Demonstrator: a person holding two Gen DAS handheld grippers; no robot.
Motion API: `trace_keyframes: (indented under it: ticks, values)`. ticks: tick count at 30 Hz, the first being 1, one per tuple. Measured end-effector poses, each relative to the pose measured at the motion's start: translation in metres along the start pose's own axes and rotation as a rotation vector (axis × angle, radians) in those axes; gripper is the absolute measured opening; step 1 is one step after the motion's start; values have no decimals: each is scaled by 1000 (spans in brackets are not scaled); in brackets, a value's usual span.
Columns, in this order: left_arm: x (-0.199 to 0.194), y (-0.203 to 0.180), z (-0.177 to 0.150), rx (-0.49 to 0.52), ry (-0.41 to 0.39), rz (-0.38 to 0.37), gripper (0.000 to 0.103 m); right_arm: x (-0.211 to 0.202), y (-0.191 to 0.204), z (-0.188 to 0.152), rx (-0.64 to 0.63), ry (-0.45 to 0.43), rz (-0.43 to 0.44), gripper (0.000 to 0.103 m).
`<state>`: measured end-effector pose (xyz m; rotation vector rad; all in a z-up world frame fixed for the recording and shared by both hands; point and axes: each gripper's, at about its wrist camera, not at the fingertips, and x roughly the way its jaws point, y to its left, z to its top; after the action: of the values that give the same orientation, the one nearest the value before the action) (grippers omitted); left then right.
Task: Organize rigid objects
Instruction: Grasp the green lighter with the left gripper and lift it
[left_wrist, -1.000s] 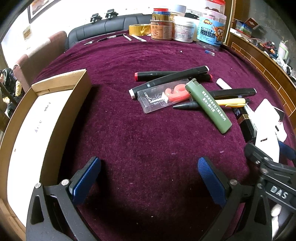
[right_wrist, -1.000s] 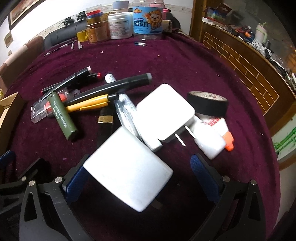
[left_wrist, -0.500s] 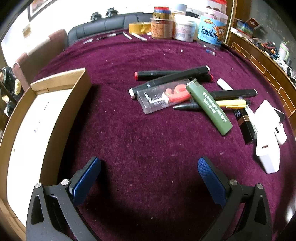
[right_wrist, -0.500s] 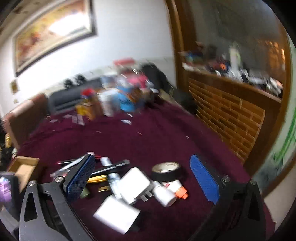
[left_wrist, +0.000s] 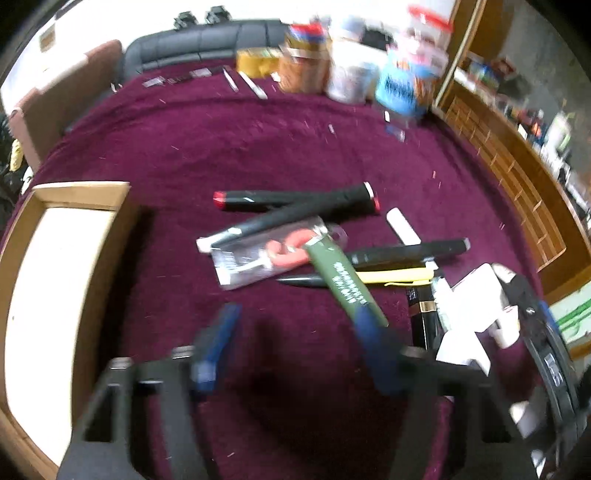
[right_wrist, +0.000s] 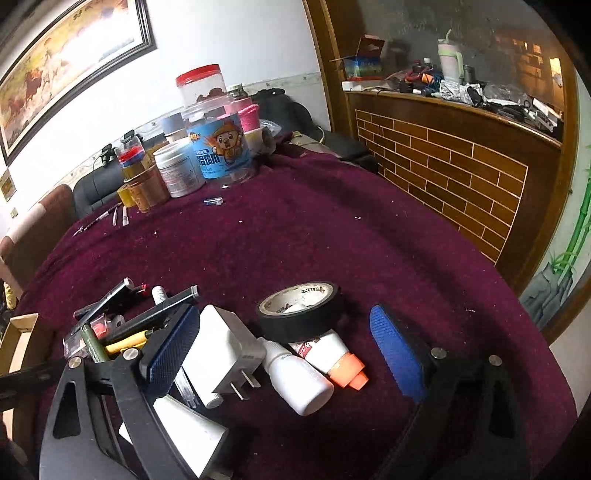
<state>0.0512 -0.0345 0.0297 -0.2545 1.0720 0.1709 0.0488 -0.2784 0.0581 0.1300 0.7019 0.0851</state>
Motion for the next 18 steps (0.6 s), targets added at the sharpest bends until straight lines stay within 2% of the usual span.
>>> trace_keyframes:
  ticks: [1,3,7,8,11,13,14,16,17,18]
  values:
    - [9,-2,3,-9,25,-5,43,-1,2,0,-11,0,-1,94]
    - [15,-2,13,-53,7,-21,45,4,7,0,-23,2,-3,94]
    - [20,-9,17,-16,-37,4,46,6,11,0,-34,7,-3,94]
    - [20,-10,15,4,-40,2,44,6,11,0,-31,9,-3,94]
    - [12,-5,8,-7,-28,-24,20,8,10,1,-23,14,-2,94]
    - [1,4,6,-48,-33,-94,20,8,10,0,-25,16,-2,94]
    - [-8,9,5,-54,-61,-115,21,8,10,0,-25,15,-2,94]
    - [-14,13,8,-51,-86,-117,32,9,11,0,-26,18,-3,94]
    - [-15,13,12,-53,-90,-122,42,9,10,0,-27,20,-3,94]
    - [-14,13,14,-58,-91,-121,44,9,11,0,-28,23,-3,94]
